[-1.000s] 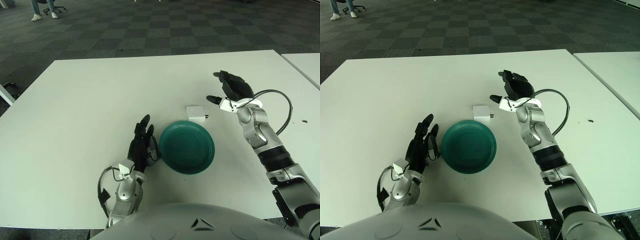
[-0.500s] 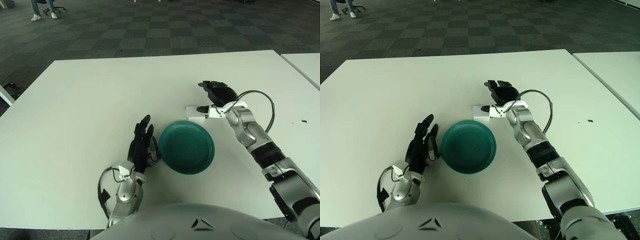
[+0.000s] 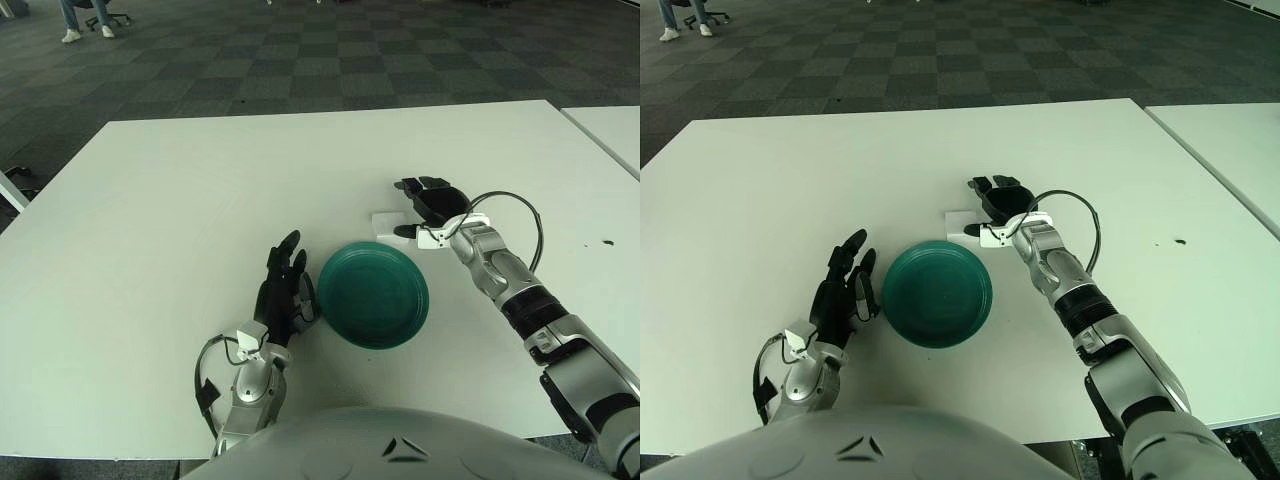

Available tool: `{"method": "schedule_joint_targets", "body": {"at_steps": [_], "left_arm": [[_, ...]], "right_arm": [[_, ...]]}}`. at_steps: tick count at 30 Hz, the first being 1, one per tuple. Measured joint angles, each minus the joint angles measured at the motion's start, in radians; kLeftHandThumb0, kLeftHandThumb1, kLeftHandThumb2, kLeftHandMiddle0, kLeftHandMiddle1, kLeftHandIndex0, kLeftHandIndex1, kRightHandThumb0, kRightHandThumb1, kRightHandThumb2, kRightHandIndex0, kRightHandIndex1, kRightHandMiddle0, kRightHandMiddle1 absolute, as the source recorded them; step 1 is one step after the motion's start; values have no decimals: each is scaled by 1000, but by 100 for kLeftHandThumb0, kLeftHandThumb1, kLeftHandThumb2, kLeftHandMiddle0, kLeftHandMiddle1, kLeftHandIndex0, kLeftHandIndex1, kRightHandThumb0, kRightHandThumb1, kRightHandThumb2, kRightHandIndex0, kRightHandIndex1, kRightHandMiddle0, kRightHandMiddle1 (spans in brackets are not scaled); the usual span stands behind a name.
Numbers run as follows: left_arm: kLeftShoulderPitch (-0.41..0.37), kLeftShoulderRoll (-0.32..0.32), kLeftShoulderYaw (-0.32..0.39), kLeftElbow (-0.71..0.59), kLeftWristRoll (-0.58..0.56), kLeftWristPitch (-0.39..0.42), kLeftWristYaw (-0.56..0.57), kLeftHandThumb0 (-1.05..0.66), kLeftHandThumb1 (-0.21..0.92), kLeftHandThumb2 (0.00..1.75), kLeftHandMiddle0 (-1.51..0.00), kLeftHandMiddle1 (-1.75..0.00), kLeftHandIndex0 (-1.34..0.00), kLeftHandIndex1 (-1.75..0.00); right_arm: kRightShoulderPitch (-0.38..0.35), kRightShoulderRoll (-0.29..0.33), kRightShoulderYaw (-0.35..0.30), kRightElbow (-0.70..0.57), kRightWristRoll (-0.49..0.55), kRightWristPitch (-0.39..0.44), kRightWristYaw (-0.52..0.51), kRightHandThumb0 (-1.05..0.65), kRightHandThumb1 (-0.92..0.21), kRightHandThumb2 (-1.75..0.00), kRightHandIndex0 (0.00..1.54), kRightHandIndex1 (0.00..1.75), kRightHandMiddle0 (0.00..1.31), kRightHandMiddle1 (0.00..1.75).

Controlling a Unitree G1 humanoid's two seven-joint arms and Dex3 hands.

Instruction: Put the charger into the plate.

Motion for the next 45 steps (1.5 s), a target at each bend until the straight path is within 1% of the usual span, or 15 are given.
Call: {"method": "schedule_joint_targets", "body": {"at_steps": [4, 8, 15, 26, 36, 40, 43, 45], "left_arm": [[-1, 0, -1, 6, 6, -8, 2, -98, 92, 106, -32, 0, 0, -52], [-1, 0, -3, 8, 9, -11, 3, -98, 92, 108, -31, 0, 0, -52], [-1, 0, -5, -6, 13, 15, 11, -98, 92, 110, -29, 0, 0, -53], [0, 1, -10, -30, 17, 51, 18, -97, 92, 111, -28, 0, 0, -53], [0, 1, -15, -32, 15, 54, 17, -97, 92, 110, -28, 0, 0, -53], [0, 1, -15, -32, 11, 54, 18, -97, 92, 110, -27, 0, 0, -53], [0, 1, -15, -31, 9, 54, 18, -97, 92, 110, -28, 0, 0, -54], [0, 1, -15, -31, 9, 52, 18, -97, 92, 110, -28, 0, 0, -55]], "right_arm": [[-40, 4, 18, 82, -1, -32, -31, -76, -92, -61, 14, 0, 0, 37], [-72, 5, 34, 132, -9, -54, -50, -75, -92, -61, 15, 0, 0, 37], [-116, 4, 69, 201, -26, -87, -78, -74, -92, -62, 15, 0, 0, 35], [-159, -6, 118, 266, -42, -119, -106, -73, -92, -62, 15, 0, 0, 33], [-193, -8, 152, 334, -44, -144, -137, -70, -92, -64, 16, 0, 0, 35], [-218, -7, 171, 380, -52, -156, -162, -71, -92, -64, 14, 0, 0, 34], [-238, -7, 179, 404, -54, -167, -166, -71, -92, -64, 13, 0, 0, 33], [-241, -16, 179, 390, -54, -174, -148, -72, -92, -64, 13, 0, 0, 32]]}}
